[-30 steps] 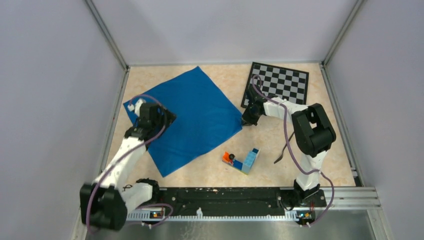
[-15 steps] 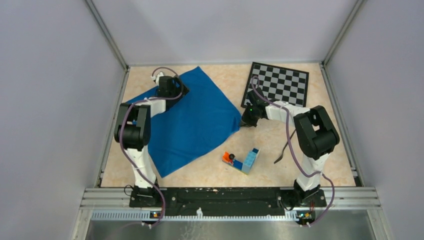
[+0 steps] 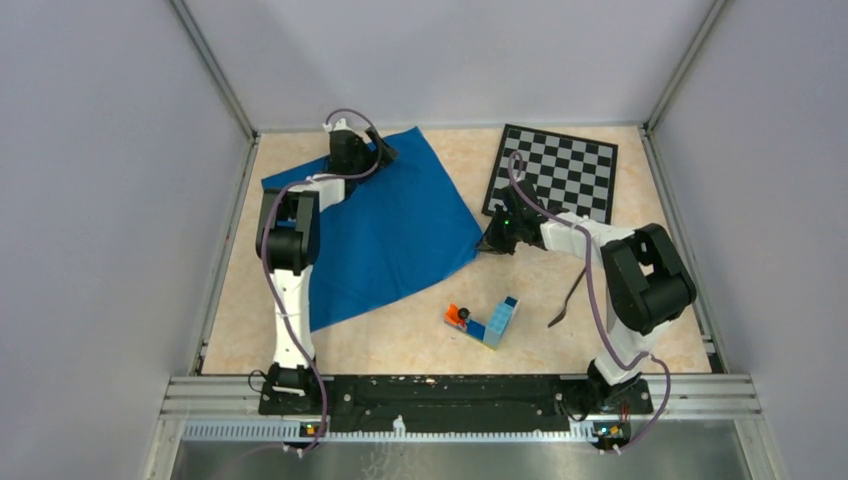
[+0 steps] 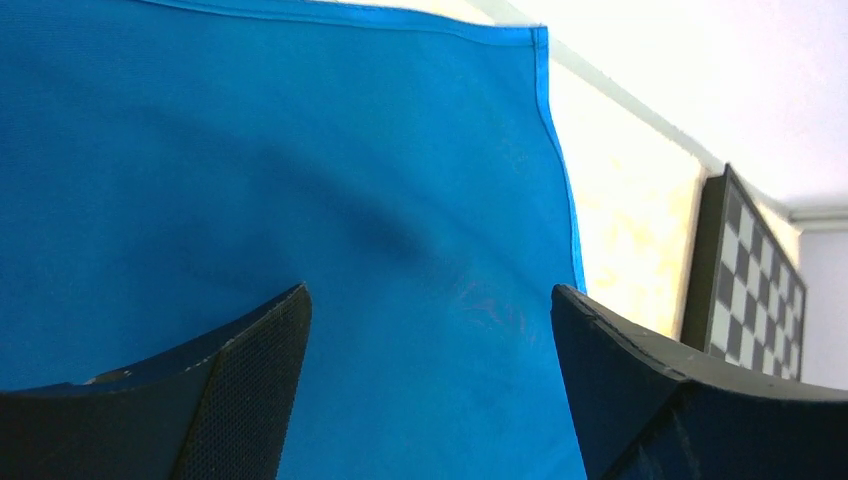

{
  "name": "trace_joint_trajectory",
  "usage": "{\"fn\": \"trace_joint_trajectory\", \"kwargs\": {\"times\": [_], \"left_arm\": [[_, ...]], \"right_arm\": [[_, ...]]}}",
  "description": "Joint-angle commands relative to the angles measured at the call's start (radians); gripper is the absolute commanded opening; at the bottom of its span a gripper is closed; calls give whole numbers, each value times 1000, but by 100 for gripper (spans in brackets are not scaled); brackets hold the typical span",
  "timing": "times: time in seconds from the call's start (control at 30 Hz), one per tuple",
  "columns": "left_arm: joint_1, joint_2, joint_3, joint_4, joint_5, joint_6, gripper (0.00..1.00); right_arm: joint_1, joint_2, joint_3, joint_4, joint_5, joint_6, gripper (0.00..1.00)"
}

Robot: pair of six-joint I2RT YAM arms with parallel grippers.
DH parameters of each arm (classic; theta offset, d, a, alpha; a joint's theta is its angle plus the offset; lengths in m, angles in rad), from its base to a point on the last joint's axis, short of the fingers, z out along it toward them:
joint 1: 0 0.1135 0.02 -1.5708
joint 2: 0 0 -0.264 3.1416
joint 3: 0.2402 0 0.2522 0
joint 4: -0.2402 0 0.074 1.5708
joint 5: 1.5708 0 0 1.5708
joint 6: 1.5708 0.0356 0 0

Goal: Fold the napkin into a case and place the utensils inside
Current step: Pick up the flattened napkin from the center of the board.

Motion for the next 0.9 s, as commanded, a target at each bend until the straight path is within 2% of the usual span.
{"fn": "trace_joint_trajectory", "kwargs": {"times": [0.0,0.07,0.13,0.3,0.37,0.47,0.53,0.63,0.7,0.8,0.87], "left_arm": [[-19,-18,126,-122,91,166,94],[-22,-46,217,-302,133,248,94],[-22,-132,223,-471,171,300,97],[-19,-525,-156,-635,97,289,97],[-15,-699,-315,-695,16,230,96],[-8,-948,-525,-806,-177,57,93],[4,-1087,-640,-866,-251,-22,88],[10,-1278,-760,-1004,-308,-127,71],[9,-1371,-825,-1121,-319,-230,54],[8,-1468,-910,-1259,-297,-343,47],[5,-1489,-975,-1256,-240,-376,45]], "right_arm": [[-8,-68,0,85,-12,-50,0],[-11,-74,-9,109,-16,-63,0],[-12,-80,-8,127,-22,-79,0],[-14,-89,30,111,-25,-110,0],[-19,-93,41,91,-13,-103,0],[-40,-103,28,91,-7,-73,0],[-61,-104,17,105,-23,-54,0],[-87,-102,10,112,-39,-38,0],[-96,-105,9,114,-47,-36,0],[-108,-113,8,125,-56,-32,0],[-117,-118,4,143,-67,-26,0]]}}
